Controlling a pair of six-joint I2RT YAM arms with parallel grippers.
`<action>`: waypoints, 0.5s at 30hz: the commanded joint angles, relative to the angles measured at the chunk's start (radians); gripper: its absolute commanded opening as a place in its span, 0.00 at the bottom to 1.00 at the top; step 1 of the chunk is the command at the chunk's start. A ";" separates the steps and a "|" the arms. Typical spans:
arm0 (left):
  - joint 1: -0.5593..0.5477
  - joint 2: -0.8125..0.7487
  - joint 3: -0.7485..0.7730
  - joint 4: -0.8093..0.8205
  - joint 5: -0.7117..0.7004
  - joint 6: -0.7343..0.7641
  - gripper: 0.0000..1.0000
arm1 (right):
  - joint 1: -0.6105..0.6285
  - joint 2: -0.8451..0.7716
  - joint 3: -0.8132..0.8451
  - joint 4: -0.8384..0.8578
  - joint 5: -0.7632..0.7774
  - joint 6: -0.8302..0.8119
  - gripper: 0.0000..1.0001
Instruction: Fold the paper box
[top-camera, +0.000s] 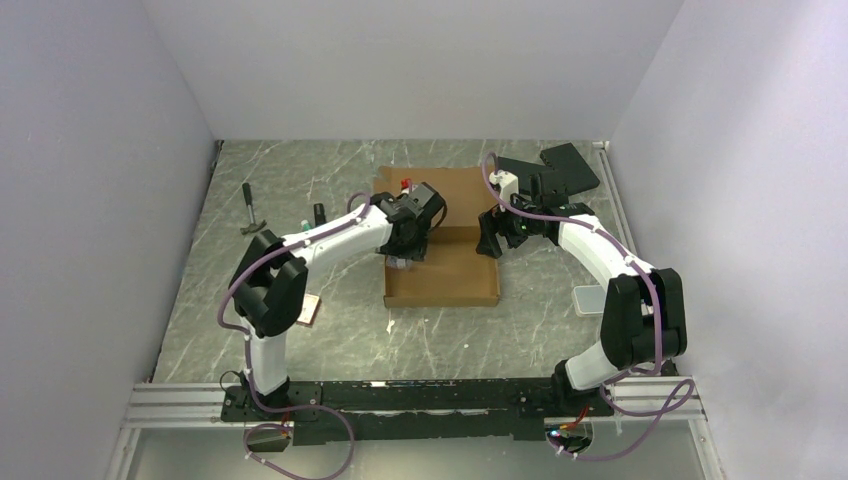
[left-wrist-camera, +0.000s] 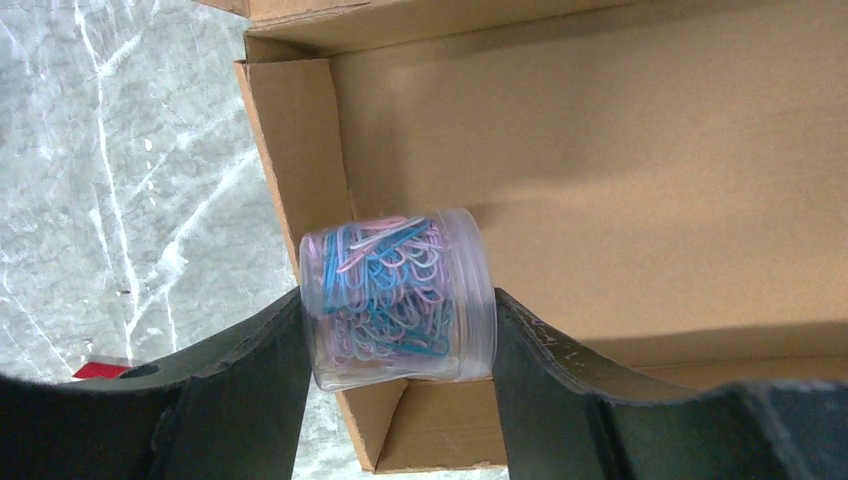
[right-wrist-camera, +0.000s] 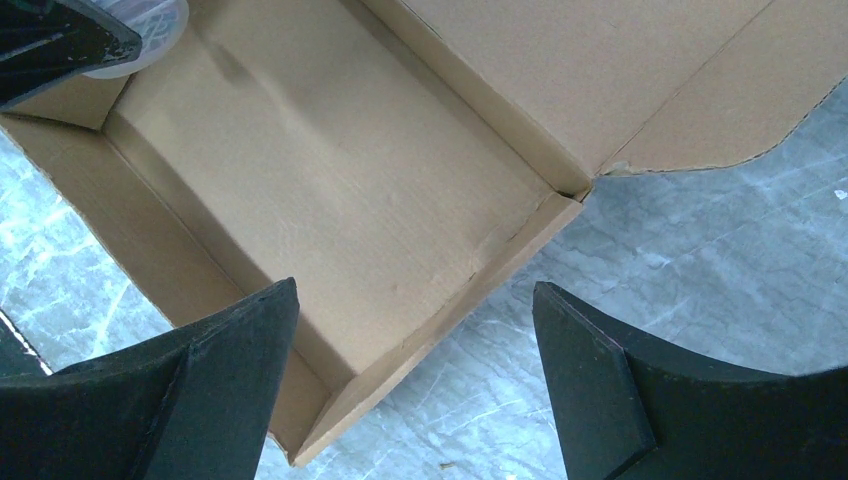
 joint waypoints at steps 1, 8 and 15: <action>-0.003 0.029 0.047 -0.029 -0.055 0.005 0.66 | -0.005 -0.018 0.036 0.007 -0.023 -0.017 0.91; -0.002 0.046 0.042 -0.029 -0.054 0.001 0.69 | -0.008 -0.019 0.036 0.007 -0.028 -0.018 0.91; -0.002 0.000 0.042 -0.024 -0.066 0.011 0.69 | -0.007 -0.017 0.036 0.007 -0.030 -0.018 0.91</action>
